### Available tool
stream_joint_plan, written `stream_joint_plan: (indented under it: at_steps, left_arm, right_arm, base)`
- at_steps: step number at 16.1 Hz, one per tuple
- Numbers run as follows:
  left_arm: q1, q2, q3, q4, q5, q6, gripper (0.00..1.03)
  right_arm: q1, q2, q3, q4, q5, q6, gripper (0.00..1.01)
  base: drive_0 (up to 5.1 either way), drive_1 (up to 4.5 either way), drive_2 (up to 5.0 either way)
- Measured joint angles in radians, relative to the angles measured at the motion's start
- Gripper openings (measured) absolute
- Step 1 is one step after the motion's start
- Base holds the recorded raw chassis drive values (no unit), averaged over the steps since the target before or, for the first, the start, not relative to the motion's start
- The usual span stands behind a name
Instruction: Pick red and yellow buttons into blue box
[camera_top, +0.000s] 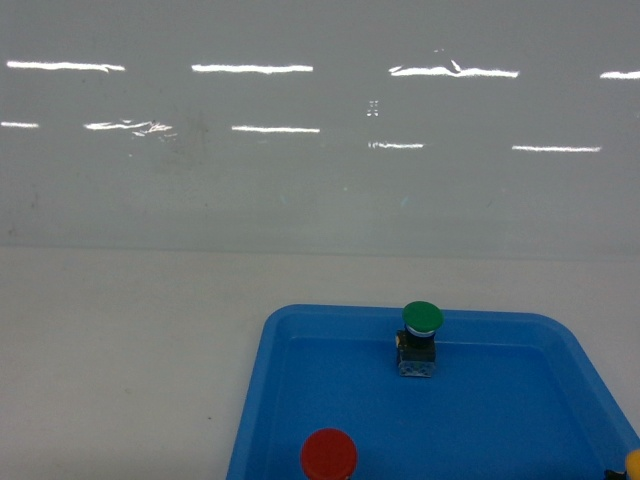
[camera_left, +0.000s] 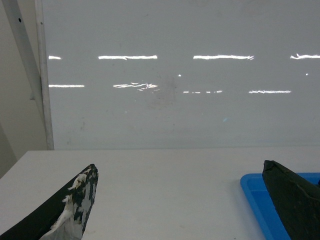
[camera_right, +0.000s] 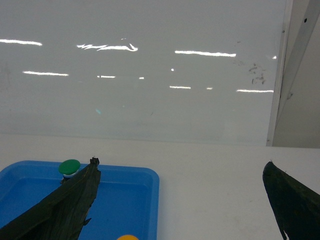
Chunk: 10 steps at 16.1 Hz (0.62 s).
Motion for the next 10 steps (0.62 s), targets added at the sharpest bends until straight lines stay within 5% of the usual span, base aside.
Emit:
stream_joint_plan:
  at_steps: [10]
  left_arm:
    - [0.000, 0.000, 0.000, 0.000, 0.000, 0.000, 0.98]
  right_arm:
    - [0.000, 0.000, 0.000, 0.000, 0.000, 0.000, 0.98]
  base:
    - [0.0, 0.00, 0.0]
